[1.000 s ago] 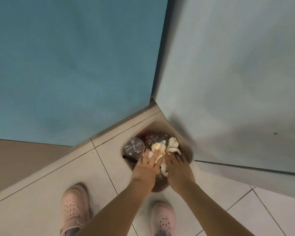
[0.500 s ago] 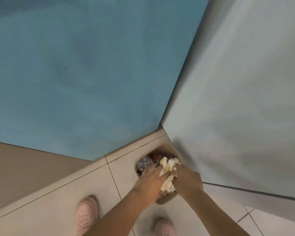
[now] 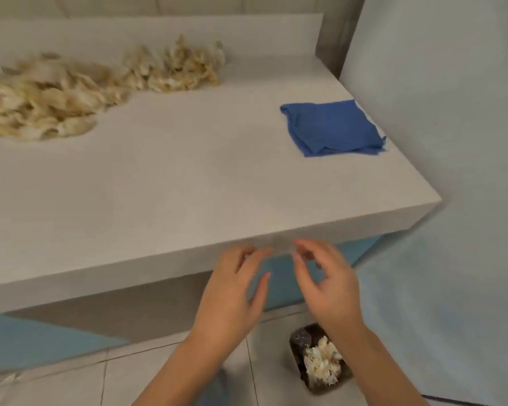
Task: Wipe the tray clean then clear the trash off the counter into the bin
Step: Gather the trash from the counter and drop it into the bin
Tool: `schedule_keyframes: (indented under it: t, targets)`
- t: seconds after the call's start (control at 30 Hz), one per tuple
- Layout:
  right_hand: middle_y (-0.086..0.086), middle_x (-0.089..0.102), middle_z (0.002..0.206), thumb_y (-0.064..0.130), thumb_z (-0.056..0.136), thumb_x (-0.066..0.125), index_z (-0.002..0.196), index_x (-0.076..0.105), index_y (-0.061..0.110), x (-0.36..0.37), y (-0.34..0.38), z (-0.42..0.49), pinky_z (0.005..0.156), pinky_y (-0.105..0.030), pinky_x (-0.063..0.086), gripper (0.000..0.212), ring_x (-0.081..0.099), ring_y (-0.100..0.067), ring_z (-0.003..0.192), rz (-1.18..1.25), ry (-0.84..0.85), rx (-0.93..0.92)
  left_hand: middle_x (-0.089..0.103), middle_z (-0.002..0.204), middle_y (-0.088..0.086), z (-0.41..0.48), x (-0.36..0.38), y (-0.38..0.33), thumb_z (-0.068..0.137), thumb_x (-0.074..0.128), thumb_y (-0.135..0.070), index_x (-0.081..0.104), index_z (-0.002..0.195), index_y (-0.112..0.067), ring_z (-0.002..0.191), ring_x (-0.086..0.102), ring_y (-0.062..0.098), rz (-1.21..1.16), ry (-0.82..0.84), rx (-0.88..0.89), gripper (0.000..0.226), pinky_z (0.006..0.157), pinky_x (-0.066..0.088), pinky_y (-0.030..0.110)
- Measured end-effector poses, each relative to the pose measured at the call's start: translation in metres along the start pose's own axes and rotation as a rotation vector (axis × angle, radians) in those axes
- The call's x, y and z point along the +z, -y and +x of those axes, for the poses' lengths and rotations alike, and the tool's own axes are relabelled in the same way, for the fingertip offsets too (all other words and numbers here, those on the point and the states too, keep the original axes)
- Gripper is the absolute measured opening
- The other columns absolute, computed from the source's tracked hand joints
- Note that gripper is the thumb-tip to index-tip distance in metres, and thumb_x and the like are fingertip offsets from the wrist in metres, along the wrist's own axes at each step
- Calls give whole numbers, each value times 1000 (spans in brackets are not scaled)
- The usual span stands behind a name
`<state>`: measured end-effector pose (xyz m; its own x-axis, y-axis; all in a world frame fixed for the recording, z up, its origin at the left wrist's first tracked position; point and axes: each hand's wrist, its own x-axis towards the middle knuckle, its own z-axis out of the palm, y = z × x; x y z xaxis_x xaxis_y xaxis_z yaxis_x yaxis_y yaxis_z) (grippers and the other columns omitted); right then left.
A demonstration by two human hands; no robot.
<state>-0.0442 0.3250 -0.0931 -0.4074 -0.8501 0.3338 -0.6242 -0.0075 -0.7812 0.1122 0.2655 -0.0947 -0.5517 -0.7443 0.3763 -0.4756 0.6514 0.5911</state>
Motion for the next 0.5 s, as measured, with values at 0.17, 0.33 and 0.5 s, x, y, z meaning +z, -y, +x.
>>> schedule_keyframes:
  t: [0.17,0.33,0.5]
  targets:
    - [14,59,103,34,89,54,115,62,28,38,86,88,82,-10,41,28,55,-2,100,-7,3,-133,51,107,-1,64,-99,30,89,55,-27,53,123,-23,98,48,10,59,-113,-33,34,80,34,10]
    - [11,55,111,31,88,60,122,58,29,82,123,154,83,-20,44,34,53,-8,103,-7,80,-127,52,107,-1,118,-158,84,87,64,-21,61,119,-21,96,53,15,57,-118,-193,32,78,38,18]
    - [9,49,121,38,87,62,129,51,30,108,121,211,84,-21,43,45,50,-8,108,-84,160,-36,49,106,-7,164,-183,129,87,63,-24,62,115,-24,94,53,10,-10,-100,-339,28,76,38,17]
